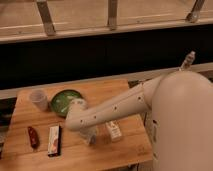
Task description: Wipe the white sponge on the table
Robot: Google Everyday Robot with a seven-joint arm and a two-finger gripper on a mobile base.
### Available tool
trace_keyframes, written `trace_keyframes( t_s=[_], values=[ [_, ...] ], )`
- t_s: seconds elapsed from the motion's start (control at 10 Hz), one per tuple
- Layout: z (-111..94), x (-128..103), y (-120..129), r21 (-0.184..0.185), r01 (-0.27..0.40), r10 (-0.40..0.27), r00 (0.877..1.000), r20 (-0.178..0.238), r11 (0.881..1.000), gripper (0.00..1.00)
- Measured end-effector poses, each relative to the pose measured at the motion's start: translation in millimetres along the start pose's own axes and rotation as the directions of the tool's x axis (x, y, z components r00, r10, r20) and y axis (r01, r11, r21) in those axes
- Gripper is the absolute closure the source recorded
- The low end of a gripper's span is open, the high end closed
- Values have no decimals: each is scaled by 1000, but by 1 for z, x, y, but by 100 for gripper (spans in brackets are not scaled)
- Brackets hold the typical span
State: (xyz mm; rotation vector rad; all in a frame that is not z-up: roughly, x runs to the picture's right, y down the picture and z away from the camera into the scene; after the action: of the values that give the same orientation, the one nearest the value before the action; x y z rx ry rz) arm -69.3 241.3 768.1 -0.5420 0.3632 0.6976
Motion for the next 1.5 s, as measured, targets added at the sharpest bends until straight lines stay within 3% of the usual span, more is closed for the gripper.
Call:
trace_keyframes(
  t_s=[0.2,0.4,0.6,0.8,1.1,1.3,1.5],
  values=[
    [-3,-18,-32,21,-7,7,1000,-6,1000,100],
    [-6,-42,-42,29,16,-16,1000,2,999,100],
    [-8,-54,-35,36,58,-58,998,11,998,100],
    [-14,-56,-13,47,100,-101,995,23,994,97],
    [-34,-26,34,50,68,-71,995,74,996,65],
    [-46,-9,38,48,24,-30,991,128,999,48],
    [-59,-1,26,43,-17,9,982,188,999,28]
  ],
)
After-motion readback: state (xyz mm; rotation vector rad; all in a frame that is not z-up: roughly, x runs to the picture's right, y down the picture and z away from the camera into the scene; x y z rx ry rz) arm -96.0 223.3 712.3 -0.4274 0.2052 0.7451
